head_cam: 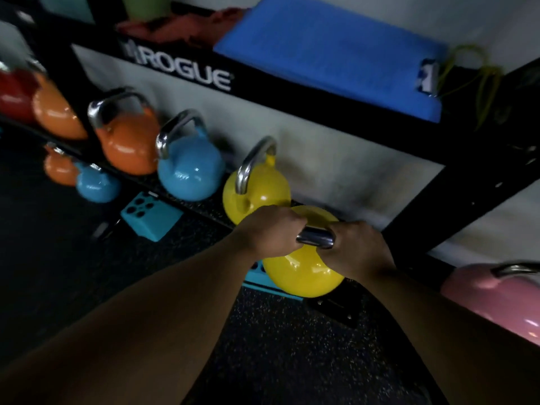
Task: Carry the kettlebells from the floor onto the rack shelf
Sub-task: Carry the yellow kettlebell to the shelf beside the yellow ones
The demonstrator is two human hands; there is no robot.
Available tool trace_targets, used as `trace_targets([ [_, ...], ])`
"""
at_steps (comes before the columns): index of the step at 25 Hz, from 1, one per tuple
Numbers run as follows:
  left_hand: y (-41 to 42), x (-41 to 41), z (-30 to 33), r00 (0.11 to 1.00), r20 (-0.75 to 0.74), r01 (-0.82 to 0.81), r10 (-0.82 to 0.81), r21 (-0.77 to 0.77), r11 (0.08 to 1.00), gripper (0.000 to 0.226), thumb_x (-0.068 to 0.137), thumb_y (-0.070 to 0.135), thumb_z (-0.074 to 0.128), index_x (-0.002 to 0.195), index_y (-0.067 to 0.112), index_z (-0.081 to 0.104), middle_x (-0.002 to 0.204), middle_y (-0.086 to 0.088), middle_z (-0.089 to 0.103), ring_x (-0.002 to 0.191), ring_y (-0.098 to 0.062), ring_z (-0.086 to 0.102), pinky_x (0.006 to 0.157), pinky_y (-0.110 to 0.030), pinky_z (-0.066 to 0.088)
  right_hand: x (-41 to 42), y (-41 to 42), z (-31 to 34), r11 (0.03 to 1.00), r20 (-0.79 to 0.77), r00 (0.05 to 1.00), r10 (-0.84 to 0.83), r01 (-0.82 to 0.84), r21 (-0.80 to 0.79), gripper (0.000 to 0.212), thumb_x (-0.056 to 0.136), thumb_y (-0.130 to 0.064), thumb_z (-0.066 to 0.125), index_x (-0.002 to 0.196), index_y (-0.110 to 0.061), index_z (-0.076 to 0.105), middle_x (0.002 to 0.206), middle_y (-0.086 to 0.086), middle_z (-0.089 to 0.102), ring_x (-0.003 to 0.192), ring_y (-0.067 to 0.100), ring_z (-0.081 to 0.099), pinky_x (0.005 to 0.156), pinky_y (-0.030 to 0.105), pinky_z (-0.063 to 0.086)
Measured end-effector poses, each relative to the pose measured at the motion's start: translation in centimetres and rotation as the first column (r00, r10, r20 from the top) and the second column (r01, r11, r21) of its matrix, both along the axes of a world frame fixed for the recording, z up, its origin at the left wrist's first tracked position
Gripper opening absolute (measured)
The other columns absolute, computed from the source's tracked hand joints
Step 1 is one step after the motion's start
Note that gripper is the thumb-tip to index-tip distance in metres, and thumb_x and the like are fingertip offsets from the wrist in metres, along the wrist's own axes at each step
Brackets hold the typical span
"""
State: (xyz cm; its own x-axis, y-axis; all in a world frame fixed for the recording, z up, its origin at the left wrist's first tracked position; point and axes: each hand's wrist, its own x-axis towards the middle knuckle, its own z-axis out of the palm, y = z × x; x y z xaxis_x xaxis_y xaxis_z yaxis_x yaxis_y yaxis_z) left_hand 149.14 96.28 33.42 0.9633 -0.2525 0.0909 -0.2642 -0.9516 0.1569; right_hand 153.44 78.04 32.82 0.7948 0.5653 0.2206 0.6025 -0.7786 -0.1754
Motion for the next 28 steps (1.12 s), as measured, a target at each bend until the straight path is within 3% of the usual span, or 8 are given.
trace_targets([
  [6, -0.6, 7.9, -1.6, 0.994, 0.058, 0.087, -0.087, 0.009, 0.996, 0.014, 0.083, 0.028, 0.067, 0.091, 0.016, 0.067, 0.087, -0.009, 0.071, 0.076, -0.033, 0.068, 0.055, -0.031, 0.036, 5.7, -0.7, -1.9, 0.987, -0.157, 0.976, -0.151, 0.156, 0.023, 0.018, 0.075, -0.029, 0.058, 0.086, -0.019, 0.067, 0.08, 0.01, 0.069, 0.076, 0.037, 0.065, 0.06, 0.032, 0.049],
  [12, -1.9, 12.0, -3.4, 0.992, 0.077, 0.103, -0.103, 0.003, 0.995, 0.017, 0.081, 0.029, 0.073, 0.092, 0.019, 0.066, 0.087, -0.005, 0.071, 0.077, -0.028, 0.069, 0.054, -0.028, 0.032, 7.6, -1.6, -3.5, 0.947, -0.2, 0.941, -0.274, 0.3, 0.114, 0.011, 0.073, -0.021, 0.064, 0.084, -0.02, 0.067, 0.073, 0.006, 0.068, 0.068, 0.029, 0.064, 0.051, 0.02, 0.032],
  [14, -2.0, 13.3, -3.6, 0.994, 0.078, 0.073, -0.07, -0.027, 0.997, 0.019, 0.079, 0.027, 0.075, 0.092, 0.018, 0.066, 0.087, -0.006, 0.072, 0.079, -0.028, 0.069, 0.056, -0.029, 0.034, 9.1, -1.7, -3.5, 0.943, -0.237, 0.934, -0.268, 0.305, 0.135, 0.011, 0.073, -0.019, 0.065, 0.084, -0.02, 0.066, 0.069, 0.001, 0.061, 0.067, 0.026, 0.063, 0.047, 0.016, 0.027],
  [18, -3.1, 16.1, -4.1, 0.999, 0.036, -0.004, 0.007, -0.092, 0.996, 0.021, 0.078, 0.025, 0.074, 0.094, 0.016, 0.064, 0.097, -0.011, 0.071, 0.093, -0.034, 0.067, 0.065, -0.036, 0.045, 12.4, -1.8, -3.8, 0.939, -0.27, 0.916, -0.298, 0.332, 0.089, 0.017, 0.076, -0.02, 0.066, 0.092, -0.017, 0.067, 0.079, 0.007, 0.067, 0.069, 0.025, 0.06, 0.056, 0.023, 0.034],
  [22, -3.5, 17.8, -4.8, 1.0, 0.021, -0.006, 0.009, -0.129, 0.992, 0.025, 0.079, 0.026, 0.076, 0.097, 0.013, 0.064, 0.099, -0.013, 0.07, 0.094, -0.034, 0.066, 0.07, -0.039, 0.048, 13.7, -2.3, -4.4, 0.933, -0.273, 0.915, -0.298, 0.339, 0.117, 0.018, 0.076, -0.018, 0.069, 0.094, -0.015, 0.068, 0.079, 0.007, 0.066, 0.067, 0.022, 0.058, 0.055, 0.021, 0.033],
  [28, -3.5, 18.2, -5.2, 1.0, 0.012, -0.021, 0.023, -0.143, 0.99, 0.021, 0.077, 0.026, 0.077, 0.089, 0.014, 0.064, 0.091, -0.012, 0.071, 0.087, -0.034, 0.066, 0.063, -0.035, 0.039, 13.5, -2.3, -4.5, 0.94, -0.253, 0.925, -0.284, 0.32, 0.116, 0.022, 0.077, -0.02, 0.07, 0.098, -0.014, 0.066, 0.089, 0.013, 0.071, 0.081, 0.029, 0.065, 0.062, 0.023, 0.033],
])
